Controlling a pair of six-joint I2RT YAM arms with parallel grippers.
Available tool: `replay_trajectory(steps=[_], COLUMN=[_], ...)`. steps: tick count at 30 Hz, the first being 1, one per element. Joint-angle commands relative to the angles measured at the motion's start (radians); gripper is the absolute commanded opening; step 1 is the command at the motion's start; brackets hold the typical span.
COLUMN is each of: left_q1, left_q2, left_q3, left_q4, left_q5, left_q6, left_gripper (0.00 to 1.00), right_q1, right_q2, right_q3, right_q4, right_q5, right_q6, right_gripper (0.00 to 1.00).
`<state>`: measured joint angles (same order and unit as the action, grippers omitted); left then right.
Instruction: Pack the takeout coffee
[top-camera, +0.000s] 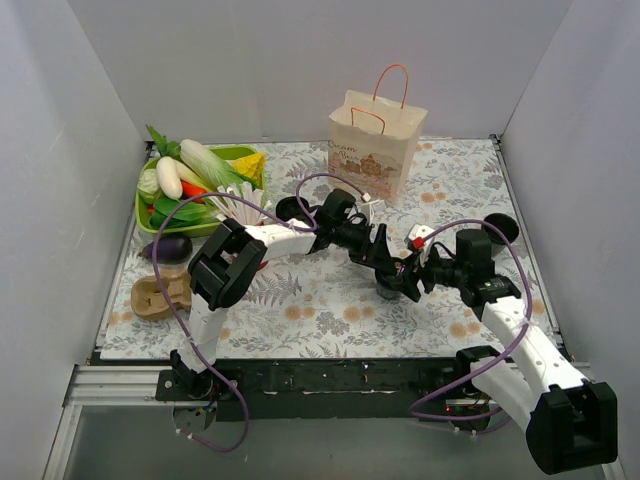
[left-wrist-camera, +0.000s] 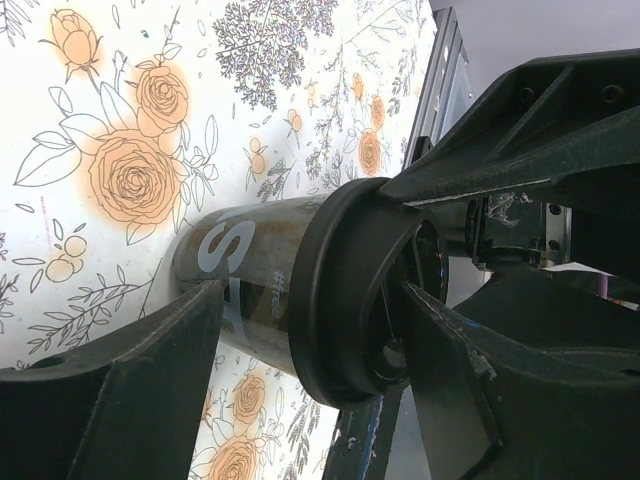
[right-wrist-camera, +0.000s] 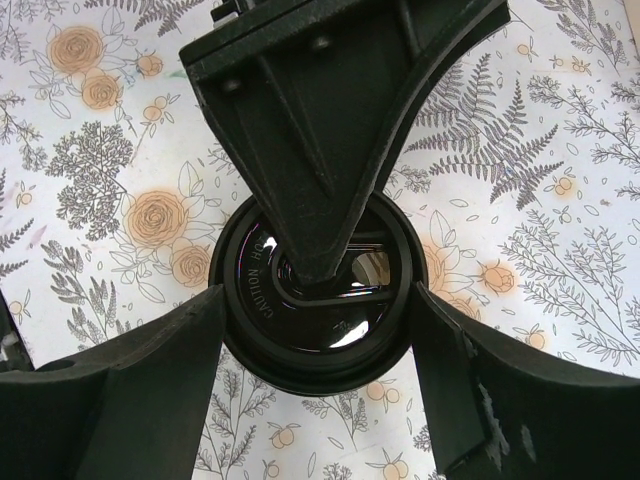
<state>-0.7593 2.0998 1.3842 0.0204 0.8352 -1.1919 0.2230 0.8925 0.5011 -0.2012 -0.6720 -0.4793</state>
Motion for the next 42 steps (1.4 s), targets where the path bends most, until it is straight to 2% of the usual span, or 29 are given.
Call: replay_trajectory(steps=[1,6,12,14,15,17,21,24,27,38,42], left_q1=[-0.003,-0.003,-0.003,-0.003,-0.003,-0.003,-0.003,-0.003,-0.003,-0.003,-0.003], left_q2=[0.062,0.065,0.057,0.052,0.051,0.049,0.049,0.051,0.049,0.032,0.032], left_q3=[-0.056,-0.06,-0.076,-0.077,-0.08,-0.082,-0.085,-0.08,-0.082,-0.091,-0.091], left_q4=[-0.1,-0.096,-0.094,-0.096,-0.097,-0.099,-0.099,-0.099,-0.099,-0.097,-0.096], left_q5=[-0.202,-0.214,-0.22,-0.223,-0.223,-0.225,-0.226,-0.223,-0.222,-0.222,-0.222], left_q6=[0.083,0.094,0.107,0.112,0.12,0.121,0.124,0.123,0.123,0.133,0.133], left_gripper=[0.67,0.66,0.66,0.66,0.66,0.65,0.65,0.65,0.65,0.65,0.65], right_q1=[0.012,0.012,0.009,0.0,-0.026,-0.075,-0.242,-0.312,-0.332,-0.369,-0.376], right_q2=[-0.047,-0.05,-0.032,0.006,0.029,0.094,0.18,0.243,0.295,0.335,0.355], right_q3=[0.05,0.102,0.149,0.178,0.2,0.246,0.223,0.203,0.205,0.163,0.151], right_q4=[-0.084,-0.018,0.114,0.102,0.041,-0.003,-0.053,-0.089,-0.141,-0.331,-0.336], right_q5=[-0.079,-0.118,0.017,0.112,0.132,0.047,-0.15,-0.219,-0.287,-0.322,-0.317], right_q6=[-0.013,0.183,0.375,0.471,0.528,0.605,0.709,0.708,0.636,0.482,0.444], right_gripper=[0.8,0.81,0.82,0.8,0.81,0.81,0.75,0.72,0.68,0.62,0.59])
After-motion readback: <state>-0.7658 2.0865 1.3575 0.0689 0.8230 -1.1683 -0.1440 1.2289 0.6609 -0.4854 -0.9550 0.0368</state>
